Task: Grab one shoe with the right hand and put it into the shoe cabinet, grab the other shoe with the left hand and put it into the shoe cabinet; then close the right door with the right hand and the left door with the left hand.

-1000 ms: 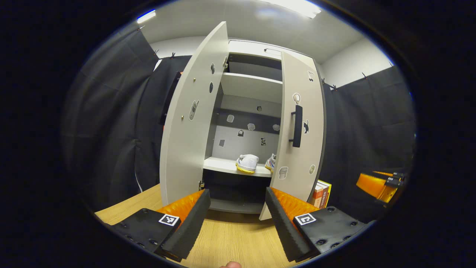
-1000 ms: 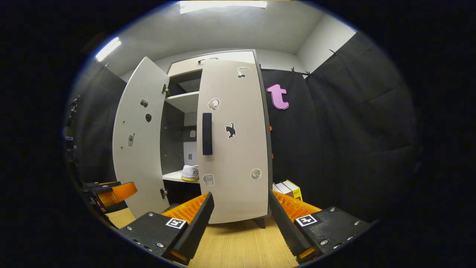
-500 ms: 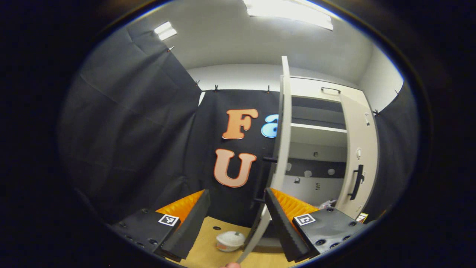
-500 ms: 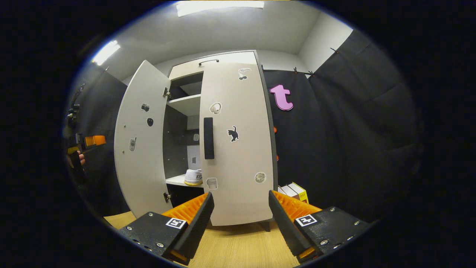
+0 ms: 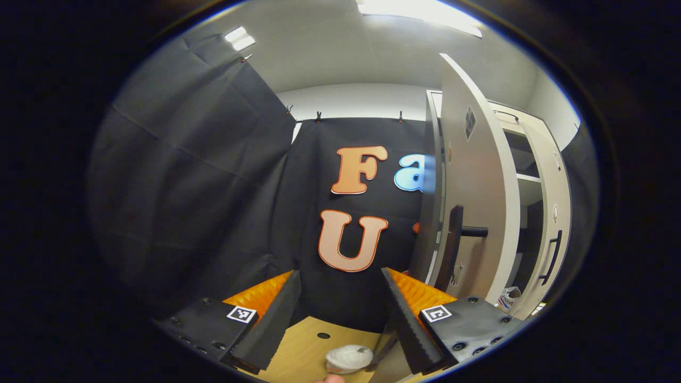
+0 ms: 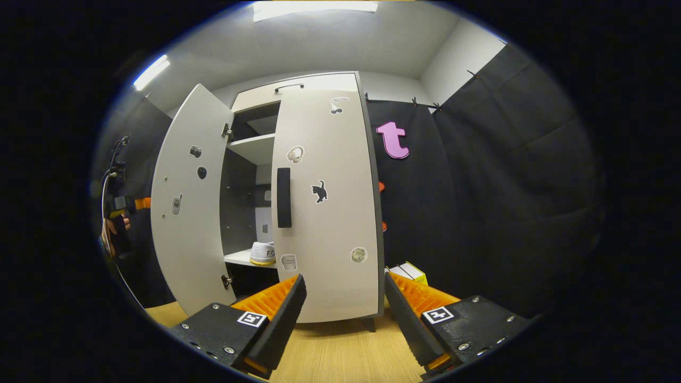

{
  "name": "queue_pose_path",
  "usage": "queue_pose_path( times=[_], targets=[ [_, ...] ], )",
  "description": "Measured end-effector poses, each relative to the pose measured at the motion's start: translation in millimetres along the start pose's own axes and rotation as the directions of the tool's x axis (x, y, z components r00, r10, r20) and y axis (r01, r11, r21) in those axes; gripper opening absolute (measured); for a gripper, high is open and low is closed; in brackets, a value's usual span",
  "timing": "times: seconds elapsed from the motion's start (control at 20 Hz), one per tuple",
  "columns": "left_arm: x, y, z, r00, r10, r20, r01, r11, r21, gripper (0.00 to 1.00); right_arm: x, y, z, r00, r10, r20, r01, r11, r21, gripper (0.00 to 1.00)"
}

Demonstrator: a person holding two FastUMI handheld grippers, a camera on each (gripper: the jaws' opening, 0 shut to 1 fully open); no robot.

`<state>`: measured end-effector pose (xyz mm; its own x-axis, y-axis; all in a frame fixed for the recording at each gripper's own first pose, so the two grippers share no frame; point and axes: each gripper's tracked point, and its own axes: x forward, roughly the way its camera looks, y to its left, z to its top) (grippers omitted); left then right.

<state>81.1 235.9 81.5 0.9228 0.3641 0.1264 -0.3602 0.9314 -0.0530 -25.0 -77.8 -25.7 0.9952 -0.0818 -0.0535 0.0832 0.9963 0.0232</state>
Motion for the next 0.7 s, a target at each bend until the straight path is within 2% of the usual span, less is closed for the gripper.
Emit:
queue_pose_path(
  times=[0.15, 0.35, 0.45, 0.5, 0.55, 0.6, 0.65, 0.7],
  targets=[
    [2.9, -4.0, 7.3, 0.999, 0.003, 0.035, -0.005, 0.998, 0.062, 0.96, 5.7, -0.1, 1.8, 1.000, 0.001, 0.002, -0.001, 1.000, 0.008, 0.91],
    [1.2, -3.7, 4.0, 1.000, 0.012, 0.025, -0.012, 1.000, 0.028, 0.96, 10.3, -1.0, 3.3, 1.000, 0.001, 0.006, -0.001, 1.000, 0.013, 0.91],
    [1.7, -7.6, 6.4, 1.000, 0.005, 0.026, -0.007, 0.998, 0.062, 0.99, 12.5, -0.9, 4.2, 1.000, 0.002, 0.009, -0.002, 1.000, 0.021, 0.91],
    [2.4, -9.2, 8.1, 1.000, 0.008, 0.028, -0.010, 0.997, 0.078, 0.96, 13.0, -1.4, 4.3, 1.000, 0.003, 0.010, -0.003, 1.000, 0.022, 0.91],
    [2.6, -13.4, 8.4, 1.000, -0.001, 0.025, -0.001, 0.997, 0.079, 0.93, 12.8, -1.6, 3.5, 1.000, 0.005, 0.010, -0.005, 1.000, 0.020, 0.91],
    [-1.4, -23.5, 5.3, 1.000, -0.021, 0.012, 0.020, 0.998, 0.066, 0.96, 12.3, -2.4, 2.6, 1.000, 0.005, 0.008, -0.005, 1.000, 0.016, 0.91],
    [-1.0, -30.7, 2.8, 0.999, -0.052, 0.006, 0.052, 0.998, 0.047, 0.89, 12.1, -3.5, 1.9, 1.000, 0.004, 0.006, -0.004, 1.000, 0.012, 0.91],
    [-2.9, -38.8, 0.8, 0.997, -0.082, 0.000, 0.082, 0.996, 0.035, 0.89, 12.3, -4.4, 1.1, 1.000, 0.004, 0.003, -0.004, 1.000, 0.009, 0.91]
  ],
)
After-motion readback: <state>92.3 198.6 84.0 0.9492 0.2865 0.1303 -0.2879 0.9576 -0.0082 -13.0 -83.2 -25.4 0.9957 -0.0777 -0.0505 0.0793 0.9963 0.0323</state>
